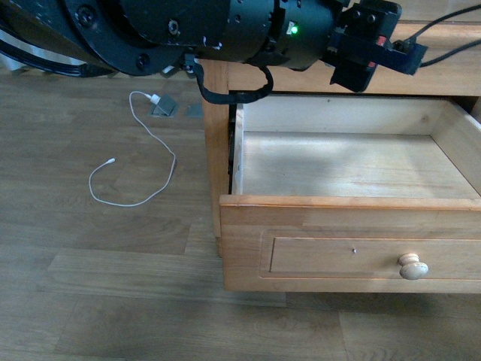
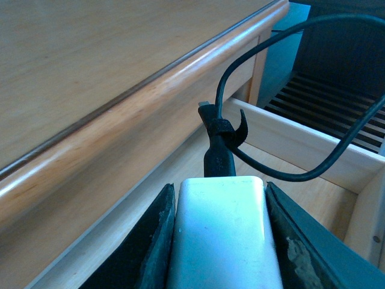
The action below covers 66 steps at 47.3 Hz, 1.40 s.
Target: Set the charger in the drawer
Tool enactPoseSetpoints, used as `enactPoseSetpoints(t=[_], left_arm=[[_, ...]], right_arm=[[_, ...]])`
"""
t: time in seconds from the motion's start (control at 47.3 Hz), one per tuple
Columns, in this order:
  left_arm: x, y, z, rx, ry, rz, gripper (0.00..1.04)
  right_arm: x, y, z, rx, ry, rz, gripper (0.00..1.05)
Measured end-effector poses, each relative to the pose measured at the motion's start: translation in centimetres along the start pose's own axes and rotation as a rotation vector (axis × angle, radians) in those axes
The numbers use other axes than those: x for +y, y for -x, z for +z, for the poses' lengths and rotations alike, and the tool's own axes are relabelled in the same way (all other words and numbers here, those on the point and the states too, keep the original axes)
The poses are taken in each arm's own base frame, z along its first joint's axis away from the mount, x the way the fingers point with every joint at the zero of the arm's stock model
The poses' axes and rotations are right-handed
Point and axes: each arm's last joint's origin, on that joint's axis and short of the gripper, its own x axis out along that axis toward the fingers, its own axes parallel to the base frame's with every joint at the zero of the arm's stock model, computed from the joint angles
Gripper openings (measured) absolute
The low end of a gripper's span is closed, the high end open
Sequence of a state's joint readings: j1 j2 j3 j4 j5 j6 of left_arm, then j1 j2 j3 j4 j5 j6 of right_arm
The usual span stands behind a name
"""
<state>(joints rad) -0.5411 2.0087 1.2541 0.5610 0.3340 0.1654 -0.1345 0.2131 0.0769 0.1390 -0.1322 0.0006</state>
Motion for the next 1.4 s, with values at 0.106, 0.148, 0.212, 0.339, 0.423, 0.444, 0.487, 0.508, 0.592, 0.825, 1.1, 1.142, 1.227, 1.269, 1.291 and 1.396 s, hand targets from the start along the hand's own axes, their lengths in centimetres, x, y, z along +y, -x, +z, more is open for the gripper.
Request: enactPoseSetpoints(t=[0.106, 0.148, 0.212, 0.339, 0.423, 0.444, 0.487, 0.508, 0.592, 0.825, 1.1, 1.142, 1.227, 1.269, 1.291, 1.396], left_arm=[[-0.6, -0.7, -0.8, 0.018, 0.006, -0.018, 0.40], [-0.7, -1.0, -1.1, 0.026, 0.008, -0.019, 0.40], [-0.8, -1.5, -2.0, 0.044, 0.019, -0.021, 0.40], [-1.0, -2.6, -3.7, 0.080, 0.036, -0.019, 0.40], [-1.2, -3.0, -4.4, 0.097, 0.048, -0.019, 0.45], [-1.3, -3.1, -4.5, 0.100, 0.049, -0.019, 0.49], [-1.4, -3.2, -4.5, 0.099, 0.048, -0.008, 0.58], [-1.5, -3.2, -4.4, 0.094, 0.046, -0.005, 0.62], [-1.3, -3.0, -3.3, 0.043, 0.038, 0.059, 0.78], [0.0, 0.5, 1.4, -0.090, 0.054, 0.281, 0.99], [2.8, 10.6, 6.2, -0.144, 0.067, 0.798, 0.99], [2.8, 12.9, 6.3, -0.135, 0.072, 0.885, 0.99], [1.5, 18.3, 6.0, -0.118, 0.087, 1.057, 0.99], [0.8, 20.0, 5.8, -0.120, 0.086, 1.101, 0.99], [0.4, 20.8, 5.6, -0.117, 0.092, 1.119, 0.99], [-2.0, 24.6, 3.7, -0.075, 0.133, 1.207, 0.99]], right_arm=[[0.0, 0.0, 0.0, 0.000, 0.000, 0.000, 0.96], [0.0, 0.0, 0.0, 0.000, 0.000, 0.000, 0.96], [0.0, 0.0, 0.0, 0.000, 0.000, 0.000, 0.96], [0.0, 0.0, 0.0, 0.000, 0.000, 0.000, 0.96], [0.0, 0.0, 0.0, 0.000, 0.000, 0.000, 0.96], [0.0, 0.0, 0.0, 0.000, 0.000, 0.000, 0.96], [0.0, 0.0, 0.0, 0.000, 0.000, 0.000, 0.96], [0.0, 0.0, 0.0, 0.000, 0.000, 0.000, 0.96], [0.0, 0.0, 0.0, 0.000, 0.000, 0.000, 0.96], [0.0, 0.0, 0.0, 0.000, 0.000, 0.000, 0.96], [0.0, 0.0, 0.0, 0.000, 0.000, 0.000, 0.96], [0.0, 0.0, 0.0, 0.000, 0.000, 0.000, 0.96], [0.0, 0.0, 0.0, 0.000, 0.000, 0.000, 0.96], [0.0, 0.0, 0.0, 0.000, 0.000, 0.000, 0.96], [0.0, 0.0, 0.0, 0.000, 0.000, 0.000, 0.96], [0.0, 0.0, 0.0, 0.000, 0.000, 0.000, 0.96]])
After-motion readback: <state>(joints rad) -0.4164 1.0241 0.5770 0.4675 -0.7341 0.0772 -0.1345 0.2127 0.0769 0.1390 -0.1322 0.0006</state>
